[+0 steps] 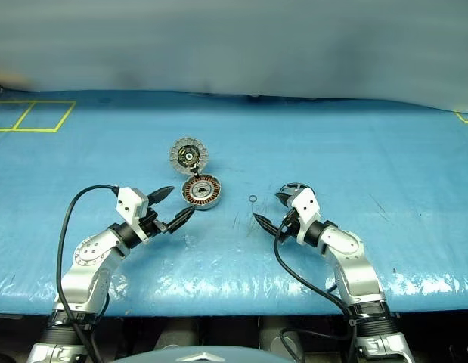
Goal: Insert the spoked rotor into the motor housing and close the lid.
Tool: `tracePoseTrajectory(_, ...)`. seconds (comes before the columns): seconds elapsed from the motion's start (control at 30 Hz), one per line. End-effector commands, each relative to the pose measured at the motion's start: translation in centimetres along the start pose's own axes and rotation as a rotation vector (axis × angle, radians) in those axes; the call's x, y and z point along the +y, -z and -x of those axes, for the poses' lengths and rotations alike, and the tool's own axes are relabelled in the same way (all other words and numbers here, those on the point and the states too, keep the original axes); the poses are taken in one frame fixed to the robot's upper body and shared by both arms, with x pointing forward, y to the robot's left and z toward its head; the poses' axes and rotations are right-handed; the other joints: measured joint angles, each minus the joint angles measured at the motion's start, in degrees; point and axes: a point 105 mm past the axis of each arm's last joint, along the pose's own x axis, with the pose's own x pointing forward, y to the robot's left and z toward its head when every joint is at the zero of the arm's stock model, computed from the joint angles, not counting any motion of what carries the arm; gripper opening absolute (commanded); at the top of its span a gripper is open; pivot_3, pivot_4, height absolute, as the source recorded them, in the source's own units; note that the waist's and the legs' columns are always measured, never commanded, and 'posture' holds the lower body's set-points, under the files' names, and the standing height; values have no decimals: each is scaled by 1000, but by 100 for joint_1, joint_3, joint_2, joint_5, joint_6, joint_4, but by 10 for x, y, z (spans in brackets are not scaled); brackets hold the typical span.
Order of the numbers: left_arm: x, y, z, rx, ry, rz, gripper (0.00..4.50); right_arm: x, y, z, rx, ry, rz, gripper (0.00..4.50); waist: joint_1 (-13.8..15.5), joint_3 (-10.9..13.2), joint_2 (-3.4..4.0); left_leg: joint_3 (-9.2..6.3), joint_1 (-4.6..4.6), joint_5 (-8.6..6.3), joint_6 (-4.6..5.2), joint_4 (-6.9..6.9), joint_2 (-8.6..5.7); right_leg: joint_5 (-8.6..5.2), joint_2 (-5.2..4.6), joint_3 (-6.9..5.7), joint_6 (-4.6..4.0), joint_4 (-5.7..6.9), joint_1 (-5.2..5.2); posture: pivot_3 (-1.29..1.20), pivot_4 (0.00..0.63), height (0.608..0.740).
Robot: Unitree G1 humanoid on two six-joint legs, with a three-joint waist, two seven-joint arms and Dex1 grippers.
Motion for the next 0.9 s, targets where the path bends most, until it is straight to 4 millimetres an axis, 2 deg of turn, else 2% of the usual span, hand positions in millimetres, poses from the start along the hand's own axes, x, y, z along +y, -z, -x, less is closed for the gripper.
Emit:
tracePoseTrajectory(0.03,3,-10,1,-27,2,-38,4500,-2,-9,-1,-35,2,25,4489,0,0,0,0,0,0,0,0,0,0,0,0,0,0,0,0,150,740)
tracePoseTrajectory(0.9,4,-11,0,-23,7,-46,4500,-2,-9,-1,-41,3,28,4489,0,0,0,0,0,0,0,0,0,0,0,0,0,0,0,0,150,740)
